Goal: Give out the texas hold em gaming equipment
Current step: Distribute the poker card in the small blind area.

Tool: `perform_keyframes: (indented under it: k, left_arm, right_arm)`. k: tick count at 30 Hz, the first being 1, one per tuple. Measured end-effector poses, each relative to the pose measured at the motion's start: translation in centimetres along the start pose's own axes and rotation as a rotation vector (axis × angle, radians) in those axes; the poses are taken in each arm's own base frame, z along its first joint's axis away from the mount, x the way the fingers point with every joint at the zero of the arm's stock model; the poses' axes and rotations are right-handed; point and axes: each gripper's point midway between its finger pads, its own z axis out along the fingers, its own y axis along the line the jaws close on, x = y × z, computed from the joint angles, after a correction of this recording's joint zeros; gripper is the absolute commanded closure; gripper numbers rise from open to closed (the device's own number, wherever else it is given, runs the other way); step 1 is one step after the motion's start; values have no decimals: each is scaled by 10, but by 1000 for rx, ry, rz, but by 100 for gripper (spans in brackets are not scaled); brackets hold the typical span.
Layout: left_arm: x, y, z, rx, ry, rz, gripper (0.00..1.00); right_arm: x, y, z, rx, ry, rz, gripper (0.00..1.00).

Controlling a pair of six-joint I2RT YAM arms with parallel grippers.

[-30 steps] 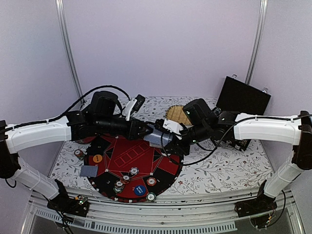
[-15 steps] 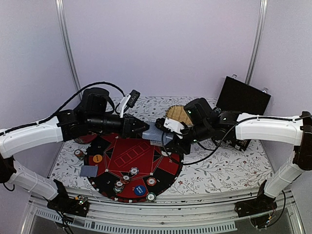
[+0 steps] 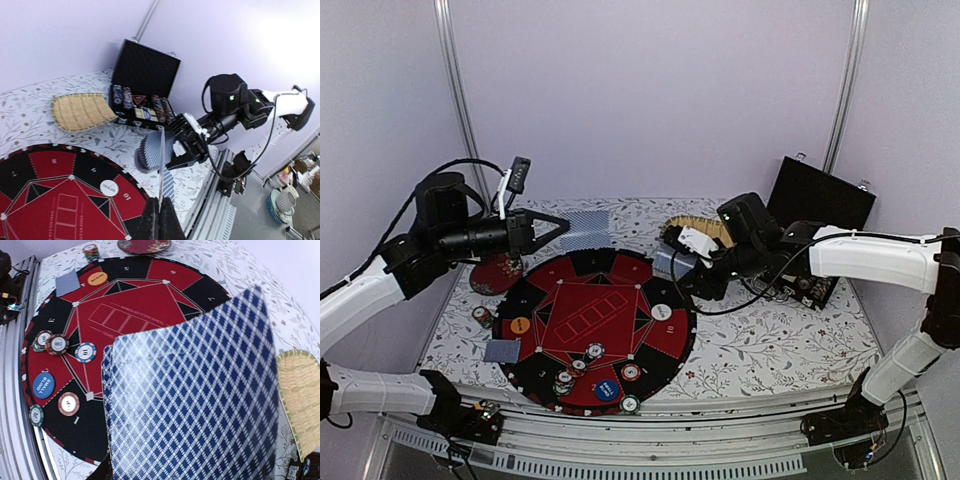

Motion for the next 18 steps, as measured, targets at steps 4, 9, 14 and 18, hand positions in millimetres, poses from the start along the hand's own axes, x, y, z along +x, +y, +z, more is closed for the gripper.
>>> perform_keyframes:
  k: [4,9,14,18]
  left_arm:
    - [15,35,-4,-104,51,-27,100]
    - [98,75,26,-134,295,-120,100]
    - [180,56,64,-9,545,-154,100]
    - [215,30,90,111,651,-141,100]
  right_arm:
    - [5,-25,-12,72,10,45,57]
    - [0,-35,-33,128,-13,51,57]
    - [-9,-33,-48,140,-43,43,57]
    - [-7,-32,-49,139,-37,47,57]
